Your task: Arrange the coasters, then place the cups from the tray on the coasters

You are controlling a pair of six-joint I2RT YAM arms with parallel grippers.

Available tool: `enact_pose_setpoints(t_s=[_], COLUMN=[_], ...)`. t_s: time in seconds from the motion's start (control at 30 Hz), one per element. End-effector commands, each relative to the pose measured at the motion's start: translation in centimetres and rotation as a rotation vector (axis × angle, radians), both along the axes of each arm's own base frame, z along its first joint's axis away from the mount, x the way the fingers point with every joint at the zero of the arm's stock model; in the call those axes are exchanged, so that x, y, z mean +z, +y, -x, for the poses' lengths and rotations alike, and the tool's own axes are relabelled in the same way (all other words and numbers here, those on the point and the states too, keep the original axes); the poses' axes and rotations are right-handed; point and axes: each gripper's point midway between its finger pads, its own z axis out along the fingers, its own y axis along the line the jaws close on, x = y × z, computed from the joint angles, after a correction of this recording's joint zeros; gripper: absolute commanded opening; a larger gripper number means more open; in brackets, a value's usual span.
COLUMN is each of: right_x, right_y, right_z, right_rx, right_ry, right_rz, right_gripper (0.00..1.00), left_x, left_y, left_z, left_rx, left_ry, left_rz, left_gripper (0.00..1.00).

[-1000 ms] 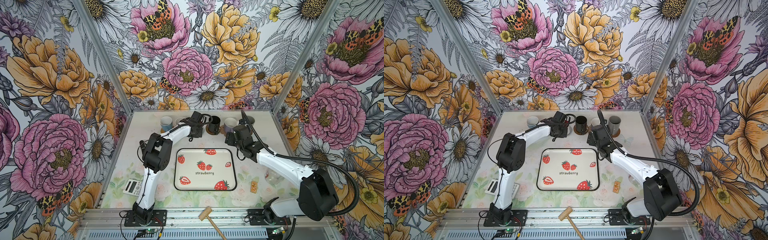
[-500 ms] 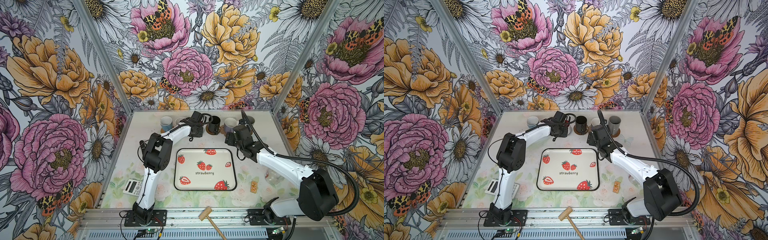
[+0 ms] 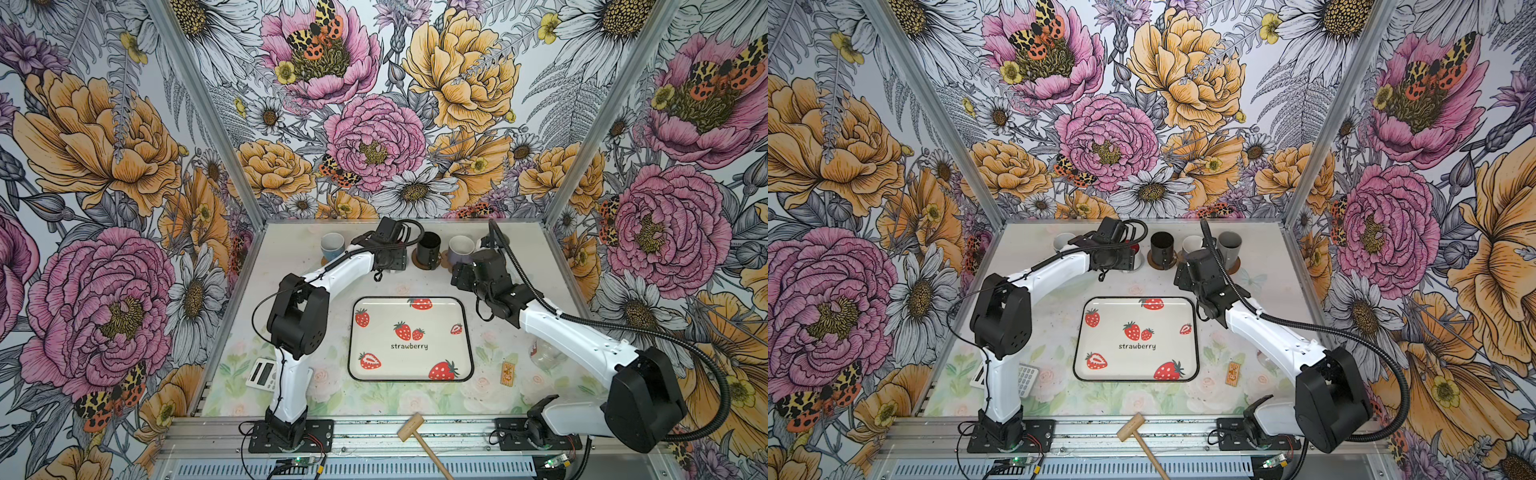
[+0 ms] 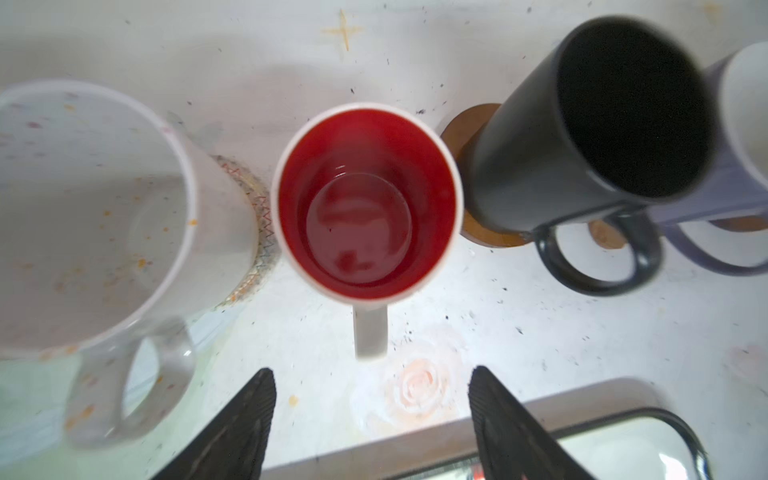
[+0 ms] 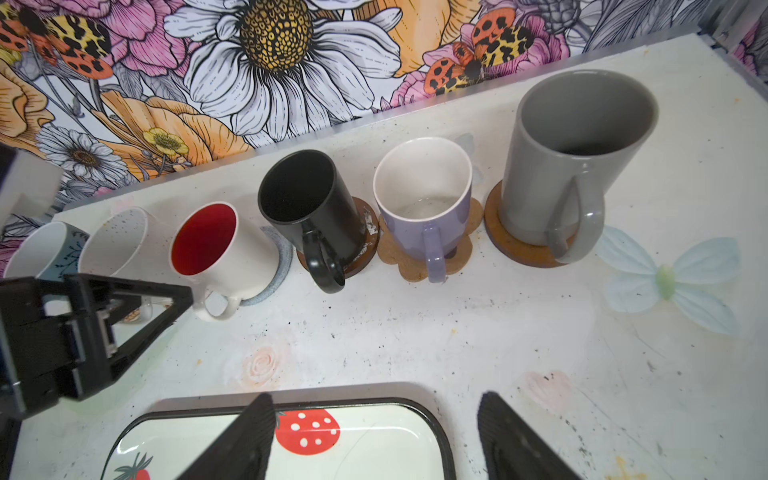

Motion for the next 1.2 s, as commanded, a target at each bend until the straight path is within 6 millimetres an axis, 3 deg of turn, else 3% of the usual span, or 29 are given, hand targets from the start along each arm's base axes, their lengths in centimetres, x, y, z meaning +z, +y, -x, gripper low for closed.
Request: enact_pose_setpoints(t_s=[0.0,0.17,0.27,0.5,0.63,0.83,1.03,1.17], right_x=[2.0,3.6,4.2,3.5,2.0,-0.6,-2.6,-4.2], right_y=[-1.0,-3.1,-5.3,-12.1,-15.1,-16.5,-16.6,-16.9], right_z=[0.7,2.5,3.6,6.1,6.9,6.2,4.7,3.6], right_rx=[-0.005,-0.024,-0.068,-0.254,-0.314,-0.308,-0.254,-0.229], right_ry=[-0.064,-0.131,-0.173,-0.219,-0.191,-0.216,-0.283,-0.269], right_rz=[-0.005,0.025,0.062,0.228,0.303,0.312,0.315,0.367], right_gripper=[0.82,0.93,0.99,1.0,1.0,1.0,1.0,1.0], left_x=[6.4,10.5,12.2,12.9,11.7,7.1,4.8,2.9], left_y=[1.8,6.7,10.6,20.0,24.3,27.1,30.2,29.7], left_z=[1.0,4.4,6.4,11.2,13.4,14.4,13.2,10.7], left_rx=[0.029,0.12,0.198,0.416,0.563,0.624,0.692,0.615], left_ry=[-0.16,-0.302,-0.401,-0.587,-0.684,-0.752,-0.834,-0.79], left_rz=[0.01,-0.011,-0.009,-0.035,-0.151,-0.202,-0.059,-0.083], left_gripper=[0.78,0.87,0.98,0.99,0.99,0.99,0.99,0.99])
